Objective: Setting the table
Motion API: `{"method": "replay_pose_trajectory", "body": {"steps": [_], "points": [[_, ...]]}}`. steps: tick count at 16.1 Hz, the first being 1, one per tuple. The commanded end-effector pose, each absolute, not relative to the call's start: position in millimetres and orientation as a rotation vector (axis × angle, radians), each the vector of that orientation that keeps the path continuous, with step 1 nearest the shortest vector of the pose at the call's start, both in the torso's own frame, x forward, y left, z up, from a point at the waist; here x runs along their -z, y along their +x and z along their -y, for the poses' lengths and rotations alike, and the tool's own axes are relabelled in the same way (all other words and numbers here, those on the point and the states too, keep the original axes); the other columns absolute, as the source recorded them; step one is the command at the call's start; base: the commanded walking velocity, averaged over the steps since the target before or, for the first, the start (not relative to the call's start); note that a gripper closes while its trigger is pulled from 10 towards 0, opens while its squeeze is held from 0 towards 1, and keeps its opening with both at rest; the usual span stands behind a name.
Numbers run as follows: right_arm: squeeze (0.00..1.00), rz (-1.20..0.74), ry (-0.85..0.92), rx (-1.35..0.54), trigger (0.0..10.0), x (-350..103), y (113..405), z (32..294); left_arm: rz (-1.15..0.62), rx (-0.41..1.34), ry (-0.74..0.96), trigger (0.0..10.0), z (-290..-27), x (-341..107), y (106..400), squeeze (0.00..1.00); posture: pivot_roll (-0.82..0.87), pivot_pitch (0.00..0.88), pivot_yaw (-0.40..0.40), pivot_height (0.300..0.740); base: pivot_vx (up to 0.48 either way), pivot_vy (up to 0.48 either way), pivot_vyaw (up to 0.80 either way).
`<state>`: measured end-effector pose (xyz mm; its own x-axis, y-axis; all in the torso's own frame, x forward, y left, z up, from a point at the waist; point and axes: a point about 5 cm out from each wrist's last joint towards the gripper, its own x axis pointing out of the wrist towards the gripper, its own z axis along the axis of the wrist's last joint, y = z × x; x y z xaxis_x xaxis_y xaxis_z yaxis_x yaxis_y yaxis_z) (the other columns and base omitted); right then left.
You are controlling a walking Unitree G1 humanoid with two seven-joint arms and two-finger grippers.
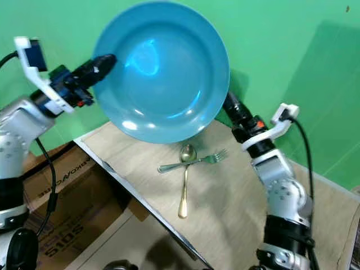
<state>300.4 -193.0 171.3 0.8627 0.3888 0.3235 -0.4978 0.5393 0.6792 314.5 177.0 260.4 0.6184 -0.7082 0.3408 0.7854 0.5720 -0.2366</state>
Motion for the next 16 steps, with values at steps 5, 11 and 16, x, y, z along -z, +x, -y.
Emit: {"method": "replay_pose_trajectory", "body": {"steps": [5,11,16], "points": [[0.0,0.208,0.931,-0.625,10.0,-187.2,294.3,183.9,0.2,0.886,-0.457,0.0,-181.3,-257.1,310.8,0.0,0.14,0.0,-0.008,0.74,0.0,0.0,0.0],[0.0,0.22,0.975,-0.435,10.0,-180.9,303.8,206.3,0.205,0.881,-0.493,0.0,-184.9,-257.5,308.4,0.0,0.15,0.0,-0.018,0.74,0.0,0.0,0.0],[0.0,0.311,1.069,-0.437,10.0,-187.6,301.4,211.7,0.183,0.859,-0.497,0.0,-185.4,-249.0,308.5,0.0,0.15,0.0,-0.02,0.74,0.0,0.0,0.0]]}}
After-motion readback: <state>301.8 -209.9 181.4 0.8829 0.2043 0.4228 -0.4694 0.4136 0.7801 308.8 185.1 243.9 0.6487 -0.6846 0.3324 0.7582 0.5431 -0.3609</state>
